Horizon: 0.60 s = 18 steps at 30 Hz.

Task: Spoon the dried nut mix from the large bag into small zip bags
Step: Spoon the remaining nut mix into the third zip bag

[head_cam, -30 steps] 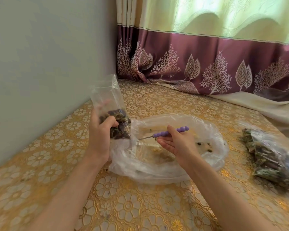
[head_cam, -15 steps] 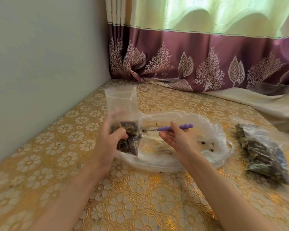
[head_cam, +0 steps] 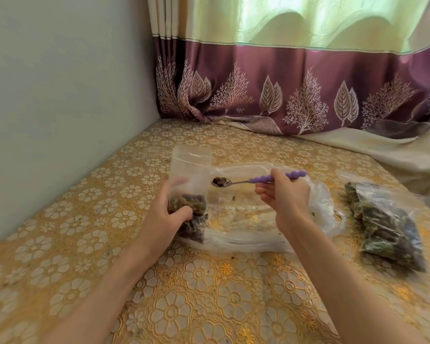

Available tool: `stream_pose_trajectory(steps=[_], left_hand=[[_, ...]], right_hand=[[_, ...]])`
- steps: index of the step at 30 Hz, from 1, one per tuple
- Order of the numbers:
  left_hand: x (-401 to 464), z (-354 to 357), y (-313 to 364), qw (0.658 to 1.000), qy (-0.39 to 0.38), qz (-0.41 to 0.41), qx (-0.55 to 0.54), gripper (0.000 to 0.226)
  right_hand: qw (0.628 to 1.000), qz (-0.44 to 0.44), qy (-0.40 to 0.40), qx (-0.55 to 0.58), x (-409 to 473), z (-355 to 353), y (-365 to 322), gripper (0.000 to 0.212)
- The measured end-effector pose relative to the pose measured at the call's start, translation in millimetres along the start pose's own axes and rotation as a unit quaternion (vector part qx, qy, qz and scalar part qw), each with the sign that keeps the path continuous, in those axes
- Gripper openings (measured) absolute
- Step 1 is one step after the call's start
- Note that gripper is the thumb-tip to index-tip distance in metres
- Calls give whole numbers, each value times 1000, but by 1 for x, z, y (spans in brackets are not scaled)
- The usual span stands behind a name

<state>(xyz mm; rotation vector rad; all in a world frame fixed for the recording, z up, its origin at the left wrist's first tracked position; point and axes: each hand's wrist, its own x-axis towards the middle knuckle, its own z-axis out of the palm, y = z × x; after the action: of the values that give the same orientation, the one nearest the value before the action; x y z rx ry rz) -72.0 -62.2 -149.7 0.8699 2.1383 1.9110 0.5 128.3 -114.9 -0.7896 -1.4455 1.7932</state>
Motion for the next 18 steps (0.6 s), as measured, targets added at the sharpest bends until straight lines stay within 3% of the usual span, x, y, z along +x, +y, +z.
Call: stream_pose_trajectory(steps=[6,12,18], left_hand=[[1,-2,-1,998,-44,-4,47,60],[2,-4,-2,997,-62,-15,49,63],[4,-5,-3,997,-66,-17,43,64]], right_hand=[[995,-96,-8,20,-5,-5,-35,36],[989,-134,-40,57,-16,-10,-60,38],[973,-183,-136,37,-28,-3,-63,38]])
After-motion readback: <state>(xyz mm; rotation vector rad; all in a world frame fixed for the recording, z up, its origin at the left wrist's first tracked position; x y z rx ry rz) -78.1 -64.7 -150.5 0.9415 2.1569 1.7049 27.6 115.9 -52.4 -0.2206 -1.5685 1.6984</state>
